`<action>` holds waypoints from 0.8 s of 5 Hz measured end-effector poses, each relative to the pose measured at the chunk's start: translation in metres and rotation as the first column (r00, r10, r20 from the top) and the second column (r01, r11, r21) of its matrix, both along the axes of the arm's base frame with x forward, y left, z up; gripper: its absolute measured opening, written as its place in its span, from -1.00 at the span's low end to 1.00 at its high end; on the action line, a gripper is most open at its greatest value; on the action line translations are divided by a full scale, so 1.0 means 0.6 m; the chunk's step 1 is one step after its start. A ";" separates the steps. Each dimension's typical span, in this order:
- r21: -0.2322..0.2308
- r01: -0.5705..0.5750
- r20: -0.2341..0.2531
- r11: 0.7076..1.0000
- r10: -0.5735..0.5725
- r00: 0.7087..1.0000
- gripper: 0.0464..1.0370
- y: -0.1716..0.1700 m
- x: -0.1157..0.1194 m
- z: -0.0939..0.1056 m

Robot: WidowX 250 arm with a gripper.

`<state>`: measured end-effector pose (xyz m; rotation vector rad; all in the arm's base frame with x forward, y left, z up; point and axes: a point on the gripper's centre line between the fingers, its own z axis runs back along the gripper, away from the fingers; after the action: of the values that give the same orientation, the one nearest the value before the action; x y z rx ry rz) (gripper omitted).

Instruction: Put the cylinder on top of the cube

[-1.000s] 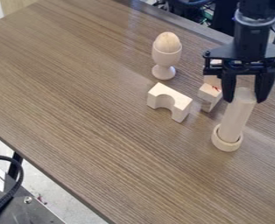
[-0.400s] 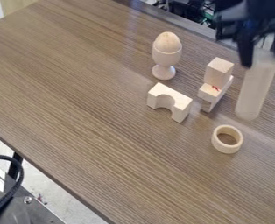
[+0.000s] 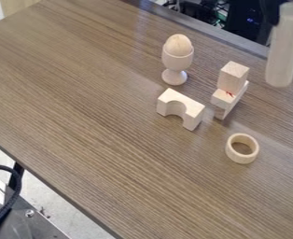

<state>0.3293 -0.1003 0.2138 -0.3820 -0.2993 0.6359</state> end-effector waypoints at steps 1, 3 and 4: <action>-0.004 -0.034 0.012 0.999 0.034 0.999 -0.04 0.027 0.010 0.019; 0.039 -0.096 -0.003 0.995 0.097 0.995 -0.04 0.081 0.047 0.038; 0.040 -0.094 -0.015 0.995 0.095 0.995 -0.04 0.082 0.054 0.043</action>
<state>0.3618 -0.0512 0.2395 -0.3258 -0.3148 0.7246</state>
